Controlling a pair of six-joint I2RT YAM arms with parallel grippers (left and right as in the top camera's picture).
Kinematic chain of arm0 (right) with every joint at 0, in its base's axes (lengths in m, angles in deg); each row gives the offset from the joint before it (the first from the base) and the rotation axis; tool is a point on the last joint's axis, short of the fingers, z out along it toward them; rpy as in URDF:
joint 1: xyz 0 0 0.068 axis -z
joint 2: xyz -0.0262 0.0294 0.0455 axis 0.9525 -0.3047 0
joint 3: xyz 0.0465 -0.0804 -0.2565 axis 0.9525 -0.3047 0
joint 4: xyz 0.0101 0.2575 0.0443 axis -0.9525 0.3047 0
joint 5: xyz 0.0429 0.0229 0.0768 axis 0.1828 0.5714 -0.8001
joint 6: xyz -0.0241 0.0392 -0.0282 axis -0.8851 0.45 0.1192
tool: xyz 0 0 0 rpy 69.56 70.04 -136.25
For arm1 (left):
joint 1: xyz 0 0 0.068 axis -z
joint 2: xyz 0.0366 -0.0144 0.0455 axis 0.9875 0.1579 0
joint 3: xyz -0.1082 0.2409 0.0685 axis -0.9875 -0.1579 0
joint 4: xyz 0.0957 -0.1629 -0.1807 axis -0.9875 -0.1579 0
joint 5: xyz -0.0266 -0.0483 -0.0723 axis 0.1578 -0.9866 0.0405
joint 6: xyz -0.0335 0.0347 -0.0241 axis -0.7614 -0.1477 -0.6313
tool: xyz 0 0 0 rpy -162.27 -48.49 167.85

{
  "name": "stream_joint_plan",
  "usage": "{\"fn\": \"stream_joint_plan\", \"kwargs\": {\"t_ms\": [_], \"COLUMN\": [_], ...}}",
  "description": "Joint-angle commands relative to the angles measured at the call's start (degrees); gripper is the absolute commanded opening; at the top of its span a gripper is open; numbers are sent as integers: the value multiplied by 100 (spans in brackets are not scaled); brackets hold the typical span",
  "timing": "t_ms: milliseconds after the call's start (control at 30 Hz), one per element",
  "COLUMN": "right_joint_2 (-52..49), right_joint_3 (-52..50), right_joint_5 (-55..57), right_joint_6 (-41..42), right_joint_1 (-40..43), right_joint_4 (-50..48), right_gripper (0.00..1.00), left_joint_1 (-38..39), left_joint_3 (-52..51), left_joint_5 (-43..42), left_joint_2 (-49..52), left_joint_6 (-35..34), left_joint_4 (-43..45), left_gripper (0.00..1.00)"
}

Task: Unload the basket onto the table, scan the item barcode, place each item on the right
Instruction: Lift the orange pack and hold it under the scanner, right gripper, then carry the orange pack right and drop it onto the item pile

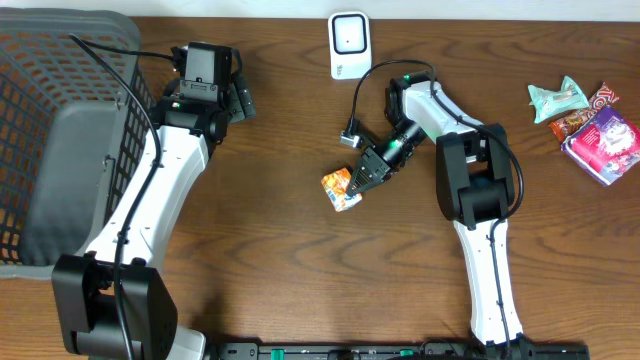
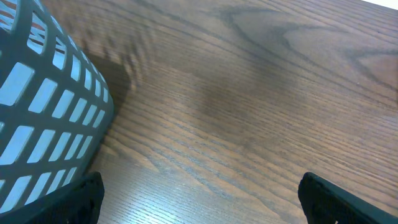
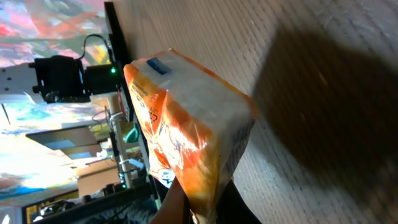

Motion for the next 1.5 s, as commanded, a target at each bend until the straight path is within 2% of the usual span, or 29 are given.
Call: {"fn": "stream_joint_plan", "kwargs": {"t_ms": [0,167,300,400,500,567,633,767,933,967,1267,1467], "right_joint_2": [-24,-24,-24,-24,-24,-24,-24,-24,-24,-52,-107,-107], "right_joint_3": [9,166,514,953,1652,2354,2922,3993,4315,4247,3582,3062], "right_joint_5": [4,4,153,581,1169,2389,3609,5941,7302,7416,7552,8301], "right_joint_6": [-90,-31,334,914,1867,3198,4094,5248,5097,4872,4306,3862], "right_joint_1": [-15,-15,-4,-4,-4,-11,-42,-155,-350,-426,-859,-1049], "right_joint_4": [-2,13,11,-9,-90,-262,-334,-721,-2039,-2658,-5115,-5786], "right_gripper": [1,1,1,1,1,1,1,1,1,1,1,1], "left_joint_1": [-24,-24,-24,-24,-24,-24,-24,-24,-24,-24,-24,-24], "left_joint_3": [-4,-4,-4,-4,-4,-4,-4,-4,-4,-4,-4,-4], "left_joint_5": [35,35,35,35,33,35,33,35,35,35,33,33], "left_joint_2": [11,11,11,11,11,11,11,11,11,11,11,11], "left_joint_6": [-50,-50,-50,-50,-50,-50,-50,-50,-50,-50,-50,-50], "left_joint_4": [4,4,4,4,4,4,4,4,4,4,4,4], "left_gripper": [99,99,99,99,99,99,99,99,99,99,99,99]}}
